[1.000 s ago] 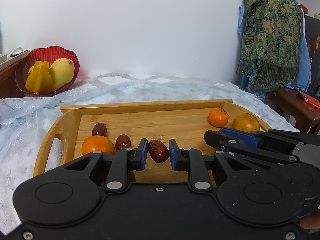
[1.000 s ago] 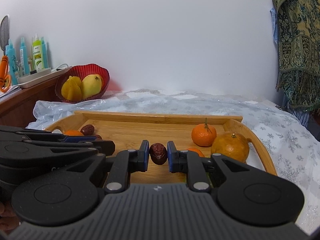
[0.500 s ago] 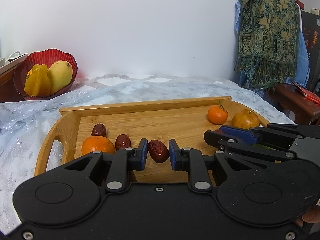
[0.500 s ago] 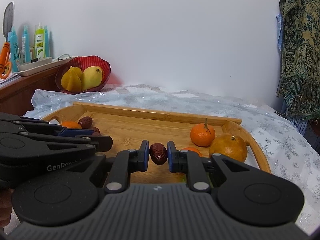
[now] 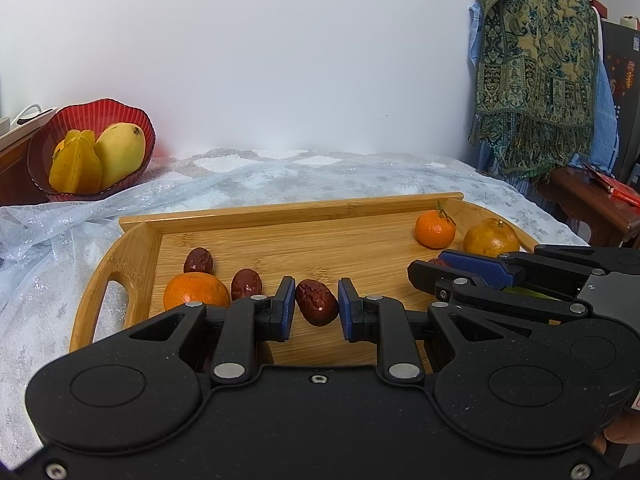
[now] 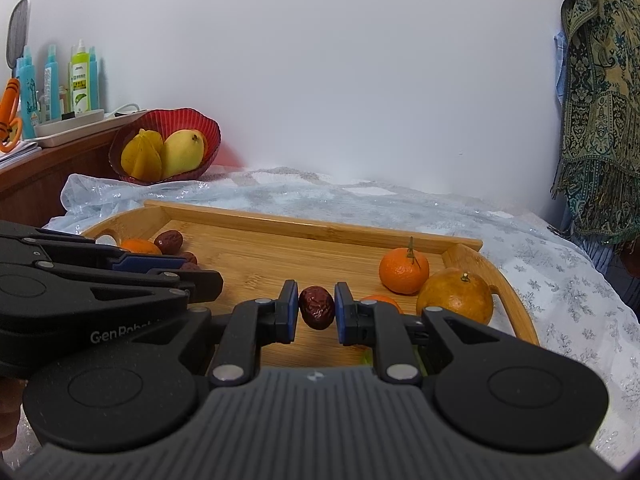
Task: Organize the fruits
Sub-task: 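Carry the date with the left tool while the right tool carries its date over the tray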
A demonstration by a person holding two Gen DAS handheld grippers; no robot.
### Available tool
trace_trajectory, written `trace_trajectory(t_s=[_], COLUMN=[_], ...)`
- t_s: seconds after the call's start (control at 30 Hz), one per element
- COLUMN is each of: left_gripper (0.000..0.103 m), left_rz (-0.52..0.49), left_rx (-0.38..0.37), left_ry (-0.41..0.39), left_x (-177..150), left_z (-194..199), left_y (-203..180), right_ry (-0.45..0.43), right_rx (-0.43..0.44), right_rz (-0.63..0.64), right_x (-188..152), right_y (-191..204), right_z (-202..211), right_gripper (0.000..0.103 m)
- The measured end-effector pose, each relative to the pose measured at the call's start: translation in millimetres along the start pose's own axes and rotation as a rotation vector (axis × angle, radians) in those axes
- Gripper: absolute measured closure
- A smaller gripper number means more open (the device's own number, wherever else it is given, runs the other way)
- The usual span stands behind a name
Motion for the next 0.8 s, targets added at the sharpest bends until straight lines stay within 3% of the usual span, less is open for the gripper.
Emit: trace_trajectory(t_s=[0.33,0.8], left_gripper=[0.081,0.081], left_rz=[-0.003,-0.011], left_rx=[0.001,-0.005], left_ry=[0.0,0.011], left_x=[-0.2,0.4], left_z=[0.1,-2.0], left_y=[-0.3,0.3], right_ry=[0.004,0.08], right_rx=[0.001,0.026], right_rz=[0.006,0.05], right_x=[0.1,0.9], right_y=[0.6,-0.3], right_z=[-0.5,-7.8], right_gripper=[0.079,0.077])
Point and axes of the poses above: each gripper's, at about its wrist camera, not at the fingertips, and z roughly against the way its jaws point, y to its left, x to its top, the point moved 8 cm from there along -z, roughly the way its jaws point, and after that the axes turned 15 degrees about -y, right-handed, at the moved point
